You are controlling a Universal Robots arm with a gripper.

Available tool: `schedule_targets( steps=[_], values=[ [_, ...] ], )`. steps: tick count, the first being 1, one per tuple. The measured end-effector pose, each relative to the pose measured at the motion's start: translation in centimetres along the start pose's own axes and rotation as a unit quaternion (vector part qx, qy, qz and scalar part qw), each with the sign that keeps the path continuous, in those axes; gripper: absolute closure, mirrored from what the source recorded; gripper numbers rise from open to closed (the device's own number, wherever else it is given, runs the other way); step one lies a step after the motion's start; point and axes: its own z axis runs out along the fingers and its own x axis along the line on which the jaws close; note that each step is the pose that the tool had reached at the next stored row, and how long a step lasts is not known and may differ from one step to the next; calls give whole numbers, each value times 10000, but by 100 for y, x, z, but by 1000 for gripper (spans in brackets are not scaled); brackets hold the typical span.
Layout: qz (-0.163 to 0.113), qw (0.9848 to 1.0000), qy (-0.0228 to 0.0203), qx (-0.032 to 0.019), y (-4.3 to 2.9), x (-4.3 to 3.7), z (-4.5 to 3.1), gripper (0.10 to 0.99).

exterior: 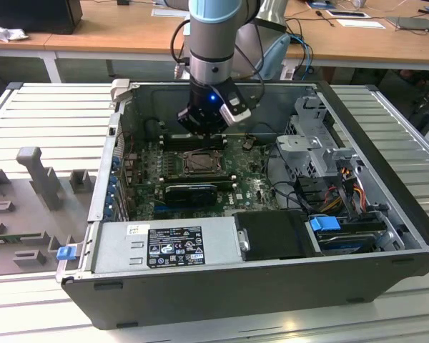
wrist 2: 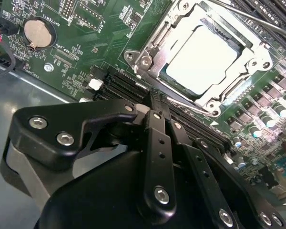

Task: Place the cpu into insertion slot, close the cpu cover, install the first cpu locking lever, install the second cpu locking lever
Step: 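Install the first cpu locking lever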

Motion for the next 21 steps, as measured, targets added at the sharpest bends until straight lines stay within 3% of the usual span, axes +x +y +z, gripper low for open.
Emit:
schedule_targets(
  steps=[21],
  values=[
    [0, 10000, 4, 42, -11, -6, 101, 980]
  ],
)
